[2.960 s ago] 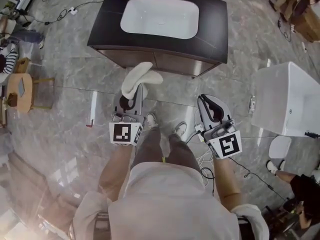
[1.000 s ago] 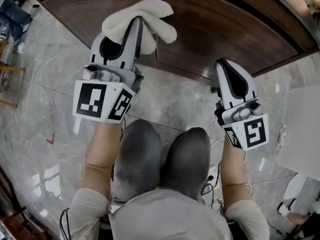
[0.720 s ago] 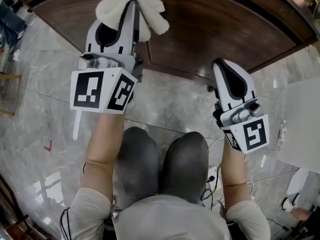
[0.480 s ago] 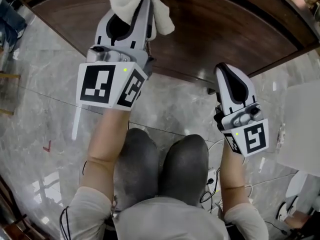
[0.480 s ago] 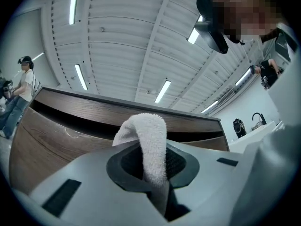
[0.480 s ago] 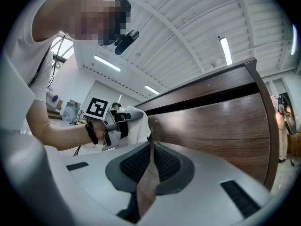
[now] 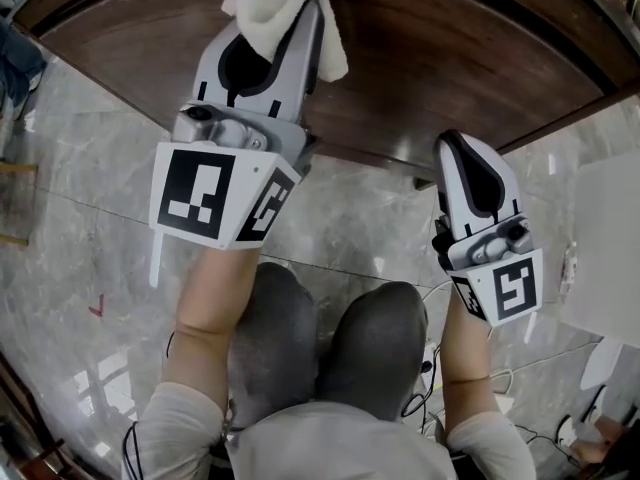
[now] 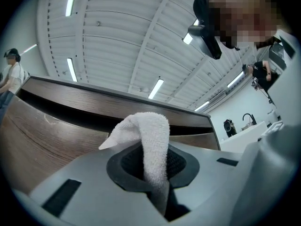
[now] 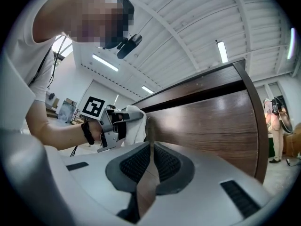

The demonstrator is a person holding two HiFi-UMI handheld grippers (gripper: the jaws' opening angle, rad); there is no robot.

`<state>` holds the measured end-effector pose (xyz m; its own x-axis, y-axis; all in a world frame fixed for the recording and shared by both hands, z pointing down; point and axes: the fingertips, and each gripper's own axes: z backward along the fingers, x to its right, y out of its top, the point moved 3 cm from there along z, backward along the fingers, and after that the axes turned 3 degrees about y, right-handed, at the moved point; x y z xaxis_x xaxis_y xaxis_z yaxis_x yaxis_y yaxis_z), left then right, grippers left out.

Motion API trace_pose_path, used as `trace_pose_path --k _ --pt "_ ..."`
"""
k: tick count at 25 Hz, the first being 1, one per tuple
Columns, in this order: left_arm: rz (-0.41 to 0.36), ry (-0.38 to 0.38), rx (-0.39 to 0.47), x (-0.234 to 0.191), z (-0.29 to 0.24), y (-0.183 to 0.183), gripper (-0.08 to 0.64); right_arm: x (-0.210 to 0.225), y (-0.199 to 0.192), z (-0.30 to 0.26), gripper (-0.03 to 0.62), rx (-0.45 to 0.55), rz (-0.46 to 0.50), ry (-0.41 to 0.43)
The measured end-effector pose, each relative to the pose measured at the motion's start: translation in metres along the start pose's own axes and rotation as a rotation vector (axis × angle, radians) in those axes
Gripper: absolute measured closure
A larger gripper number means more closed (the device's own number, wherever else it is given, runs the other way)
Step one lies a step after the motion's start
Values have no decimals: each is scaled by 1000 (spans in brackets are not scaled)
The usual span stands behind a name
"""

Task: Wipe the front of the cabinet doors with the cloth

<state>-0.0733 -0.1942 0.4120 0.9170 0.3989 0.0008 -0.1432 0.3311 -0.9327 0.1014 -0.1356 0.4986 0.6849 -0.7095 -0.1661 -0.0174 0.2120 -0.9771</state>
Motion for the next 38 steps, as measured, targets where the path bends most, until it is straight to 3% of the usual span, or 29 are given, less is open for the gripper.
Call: trace_pose_path --k 7,30,38 --pt "-16 -62 11 25 -6 0 499 2 1 5 546 2 5 -20" --pt "73 -185 21 109 -35 -20 499 57 -4 59 546 -35 28 -134" --pt "48 -272 0 147 -48 -23 499 72 1 78 546 17 5 -190"
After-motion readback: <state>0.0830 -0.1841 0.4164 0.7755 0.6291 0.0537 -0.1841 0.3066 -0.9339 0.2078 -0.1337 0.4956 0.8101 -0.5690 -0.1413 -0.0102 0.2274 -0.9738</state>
